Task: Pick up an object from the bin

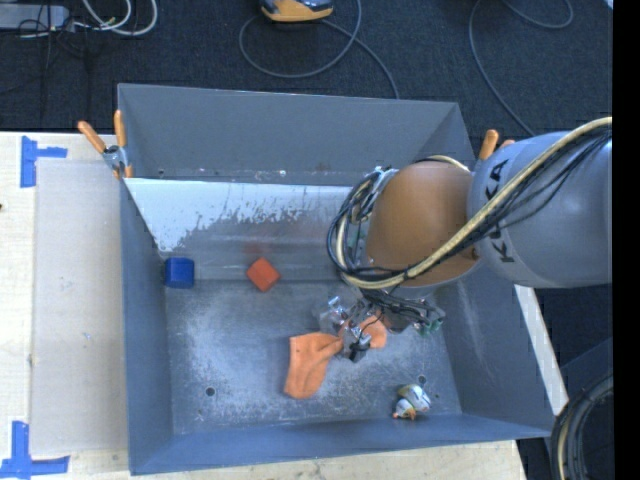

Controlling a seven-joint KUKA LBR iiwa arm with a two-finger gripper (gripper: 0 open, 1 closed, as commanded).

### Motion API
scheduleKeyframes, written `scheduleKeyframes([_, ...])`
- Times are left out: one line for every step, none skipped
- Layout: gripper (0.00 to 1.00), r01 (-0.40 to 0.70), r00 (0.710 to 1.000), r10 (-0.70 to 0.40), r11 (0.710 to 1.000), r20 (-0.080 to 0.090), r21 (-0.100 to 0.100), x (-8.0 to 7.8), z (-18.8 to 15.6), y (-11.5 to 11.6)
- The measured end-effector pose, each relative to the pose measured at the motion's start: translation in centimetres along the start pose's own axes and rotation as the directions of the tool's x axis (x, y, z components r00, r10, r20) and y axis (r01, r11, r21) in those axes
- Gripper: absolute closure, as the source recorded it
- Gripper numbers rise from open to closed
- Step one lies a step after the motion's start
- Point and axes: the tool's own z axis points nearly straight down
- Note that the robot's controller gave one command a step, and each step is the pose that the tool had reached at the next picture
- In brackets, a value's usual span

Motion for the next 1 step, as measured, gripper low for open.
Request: scheduleKeyframes([1.00, -0.001, 1.000, 0.001, 1.000, 0.001, 0.001, -0.04, -1.01, -0.03])
